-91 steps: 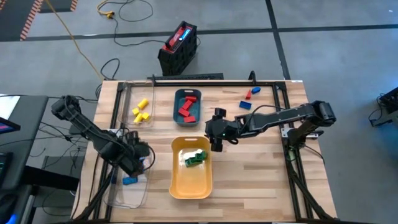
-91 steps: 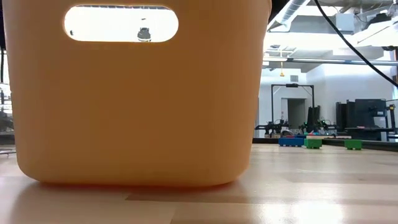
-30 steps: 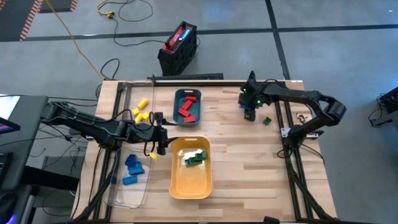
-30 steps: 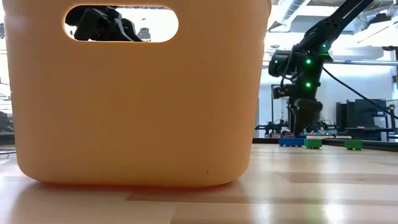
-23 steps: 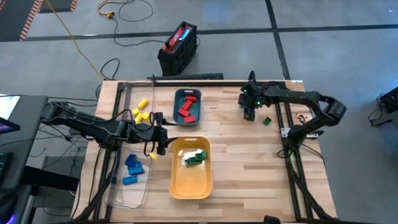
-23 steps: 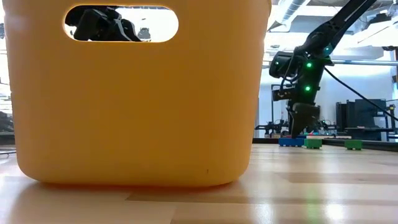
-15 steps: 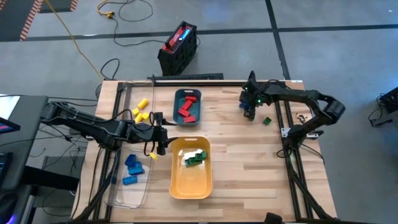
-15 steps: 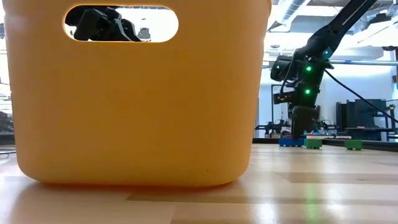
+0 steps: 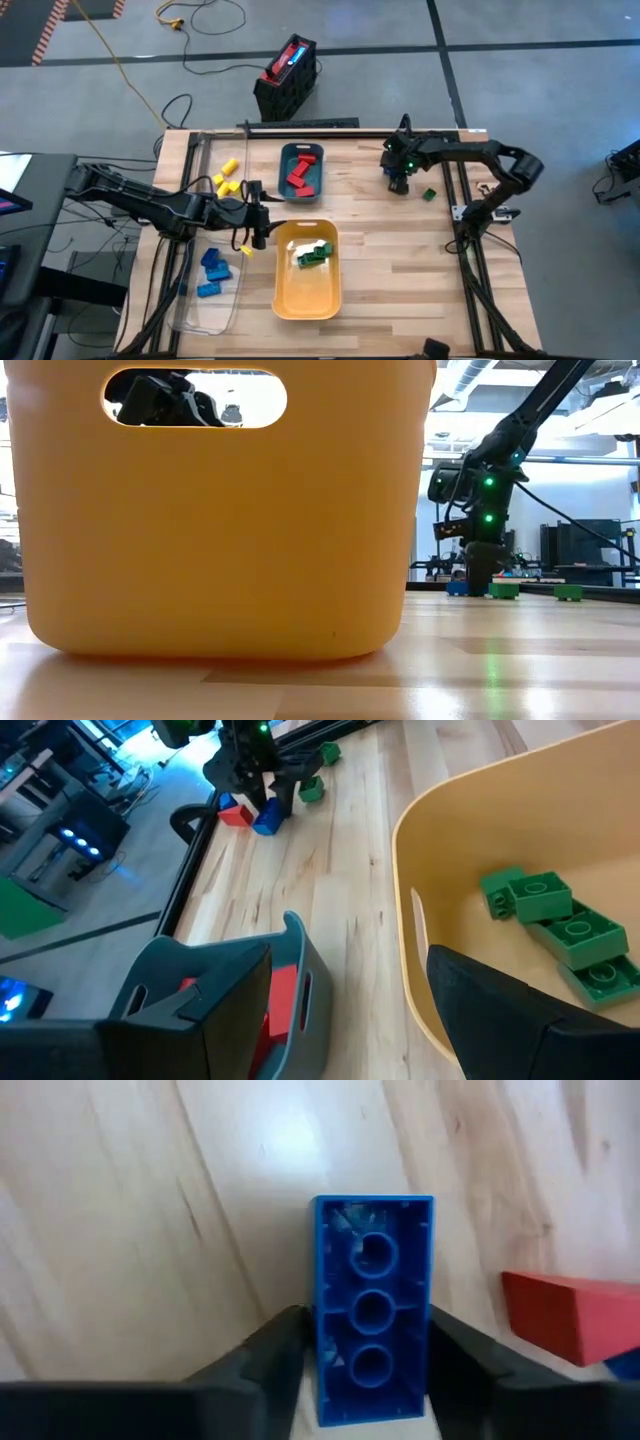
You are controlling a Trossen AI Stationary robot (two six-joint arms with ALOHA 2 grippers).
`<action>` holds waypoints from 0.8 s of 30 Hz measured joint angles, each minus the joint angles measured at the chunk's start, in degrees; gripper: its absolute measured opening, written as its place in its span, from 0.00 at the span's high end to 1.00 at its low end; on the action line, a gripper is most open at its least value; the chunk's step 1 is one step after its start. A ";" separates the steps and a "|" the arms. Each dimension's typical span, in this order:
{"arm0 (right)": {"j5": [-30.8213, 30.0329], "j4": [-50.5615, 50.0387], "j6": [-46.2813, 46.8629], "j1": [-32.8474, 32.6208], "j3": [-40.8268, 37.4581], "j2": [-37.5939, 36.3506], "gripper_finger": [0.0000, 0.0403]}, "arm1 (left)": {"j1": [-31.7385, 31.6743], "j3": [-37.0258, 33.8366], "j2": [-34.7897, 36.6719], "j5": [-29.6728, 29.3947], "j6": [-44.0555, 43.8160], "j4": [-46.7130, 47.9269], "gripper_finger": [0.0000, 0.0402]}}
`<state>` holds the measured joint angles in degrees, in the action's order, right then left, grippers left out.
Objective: Sort blocks
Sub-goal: Put the rectangular blue game piece into the bottom transparent bin
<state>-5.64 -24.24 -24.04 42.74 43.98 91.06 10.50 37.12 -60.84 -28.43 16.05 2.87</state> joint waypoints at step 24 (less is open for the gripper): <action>-7.84 4.73 12.46 -37.63 14.17 -13.00 0.77 | 0.84 0.09 -0.02 -0.02 -3.31 -2.41 0.35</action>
<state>-13.47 -19.51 -11.57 5.11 58.15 78.05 11.35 37.21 -60.86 -28.45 12.74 0.45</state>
